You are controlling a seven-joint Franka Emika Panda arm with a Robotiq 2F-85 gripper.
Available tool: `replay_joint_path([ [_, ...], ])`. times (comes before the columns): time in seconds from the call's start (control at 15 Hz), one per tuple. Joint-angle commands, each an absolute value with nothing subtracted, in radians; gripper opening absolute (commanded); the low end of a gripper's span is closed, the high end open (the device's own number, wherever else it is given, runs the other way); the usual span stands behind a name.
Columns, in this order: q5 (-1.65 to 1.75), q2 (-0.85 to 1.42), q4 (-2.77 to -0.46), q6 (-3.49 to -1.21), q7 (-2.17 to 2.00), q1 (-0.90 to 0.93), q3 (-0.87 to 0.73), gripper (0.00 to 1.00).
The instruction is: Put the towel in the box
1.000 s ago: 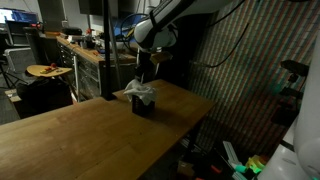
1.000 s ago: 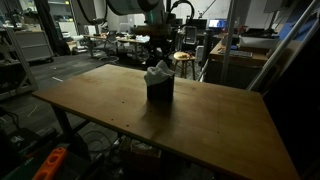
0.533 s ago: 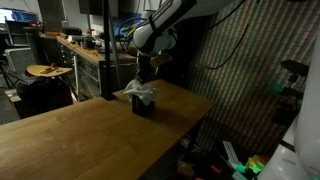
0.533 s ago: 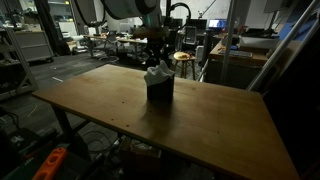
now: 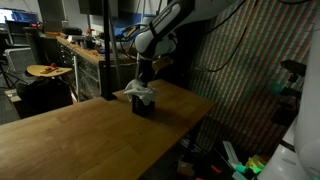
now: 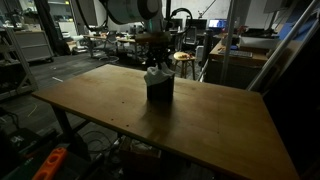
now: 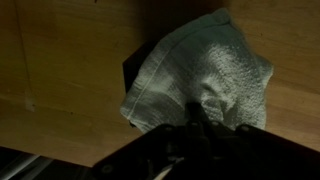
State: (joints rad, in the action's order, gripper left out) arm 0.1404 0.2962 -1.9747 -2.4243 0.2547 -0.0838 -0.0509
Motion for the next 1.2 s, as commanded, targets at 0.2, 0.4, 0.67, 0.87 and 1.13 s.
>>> replay_joint_path([
  [0.2, 0.13, 0.33, -1.947, -2.429, 0.232, -0.075, -0.033, 0.08],
  [0.4, 0.126, 0.351, -1.949, -2.429, 0.233, -0.073, -0.024, 0.08],
  [0.67, 0.128, 0.388, -1.94, -2.421, 0.236, -0.072, -0.017, 0.08],
  [0.87, 0.117, 0.411, -1.923, -2.404, 0.247, -0.078, -0.012, 0.09],
  [1.13, 0.095, 0.428, -1.926, -2.384, 0.272, -0.085, 0.001, 0.09],
])
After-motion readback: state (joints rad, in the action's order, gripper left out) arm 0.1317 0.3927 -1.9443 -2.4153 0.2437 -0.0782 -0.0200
